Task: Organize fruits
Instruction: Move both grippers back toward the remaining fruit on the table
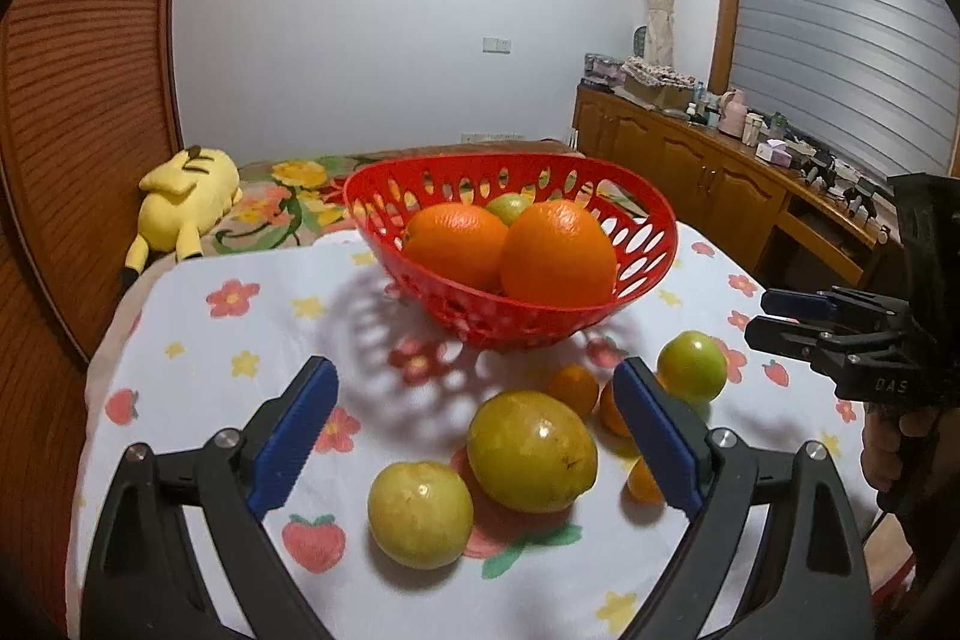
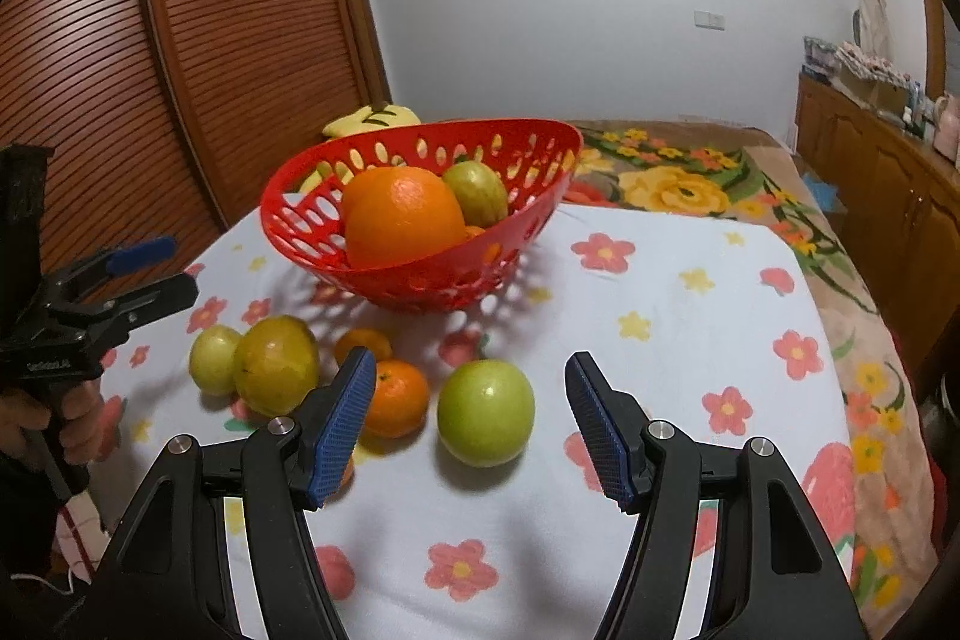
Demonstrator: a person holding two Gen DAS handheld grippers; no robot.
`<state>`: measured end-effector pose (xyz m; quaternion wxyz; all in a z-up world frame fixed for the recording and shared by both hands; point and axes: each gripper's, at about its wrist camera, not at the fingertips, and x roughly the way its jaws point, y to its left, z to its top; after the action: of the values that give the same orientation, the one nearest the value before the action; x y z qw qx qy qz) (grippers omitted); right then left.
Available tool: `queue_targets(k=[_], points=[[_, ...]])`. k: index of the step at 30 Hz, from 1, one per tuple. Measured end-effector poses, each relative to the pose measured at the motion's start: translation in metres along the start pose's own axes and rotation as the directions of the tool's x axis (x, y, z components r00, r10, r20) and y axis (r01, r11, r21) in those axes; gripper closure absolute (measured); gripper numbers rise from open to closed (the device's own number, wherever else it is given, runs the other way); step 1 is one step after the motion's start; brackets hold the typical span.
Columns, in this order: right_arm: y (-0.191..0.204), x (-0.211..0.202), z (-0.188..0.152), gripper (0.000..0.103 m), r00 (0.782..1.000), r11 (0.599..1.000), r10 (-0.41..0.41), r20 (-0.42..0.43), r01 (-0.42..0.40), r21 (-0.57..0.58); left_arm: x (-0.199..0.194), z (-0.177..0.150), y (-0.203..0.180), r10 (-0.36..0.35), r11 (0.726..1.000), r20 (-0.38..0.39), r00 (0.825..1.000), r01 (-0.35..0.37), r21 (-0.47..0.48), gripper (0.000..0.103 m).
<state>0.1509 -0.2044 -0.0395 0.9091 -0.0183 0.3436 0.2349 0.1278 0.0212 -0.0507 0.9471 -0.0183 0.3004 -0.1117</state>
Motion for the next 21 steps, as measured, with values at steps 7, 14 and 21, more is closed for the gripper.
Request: queue_targets(k=[7,14,21], points=[[0.0,0.013,-0.003,0.036,1.0,1.0,-0.005,-0.027,0.005,0.0,-0.002,-0.008,0.007,0.026,1.0,0.025,0.999,-0.026,-0.006,0.009],[0.003,0.028,-0.008,0.036,0.998,1.0,-0.003,-0.058,0.003,-0.011,0.001,-0.017,0.017,0.046,0.999,0.014,0.999,-0.046,0.002,0.009],[0.0,0.042,-0.014,0.036,0.996,1.0,-0.014,-0.09,0.013,-0.004,0.006,-0.027,0.028,-0.004,1.0,-0.058,0.998,0.003,-0.01,0.009]])
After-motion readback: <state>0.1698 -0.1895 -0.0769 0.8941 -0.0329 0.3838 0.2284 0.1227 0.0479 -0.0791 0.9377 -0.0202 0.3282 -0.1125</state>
